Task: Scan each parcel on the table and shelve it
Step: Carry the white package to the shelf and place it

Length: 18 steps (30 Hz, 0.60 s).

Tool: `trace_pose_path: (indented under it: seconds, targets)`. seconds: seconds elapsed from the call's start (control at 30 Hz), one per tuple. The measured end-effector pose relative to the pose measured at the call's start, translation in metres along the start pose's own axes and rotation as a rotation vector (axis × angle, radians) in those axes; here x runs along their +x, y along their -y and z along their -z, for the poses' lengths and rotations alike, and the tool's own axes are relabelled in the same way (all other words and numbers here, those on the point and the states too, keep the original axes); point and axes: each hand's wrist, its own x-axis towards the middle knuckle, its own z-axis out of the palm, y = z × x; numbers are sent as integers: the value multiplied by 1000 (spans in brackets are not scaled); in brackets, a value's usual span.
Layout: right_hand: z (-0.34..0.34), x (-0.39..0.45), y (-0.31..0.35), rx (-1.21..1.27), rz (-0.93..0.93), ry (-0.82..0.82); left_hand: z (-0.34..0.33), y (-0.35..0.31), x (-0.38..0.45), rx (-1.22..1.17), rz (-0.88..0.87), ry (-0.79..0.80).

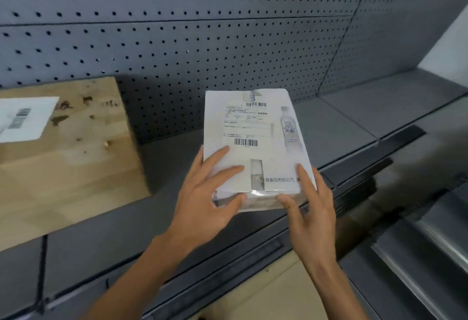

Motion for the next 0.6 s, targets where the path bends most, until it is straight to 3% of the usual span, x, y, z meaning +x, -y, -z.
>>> trace_pose_path:
  seconds: [0.6]
  targets:
    - [-23, 128, -69, 230, 94, 309, -50, -9, 59, 234, 323, -87]
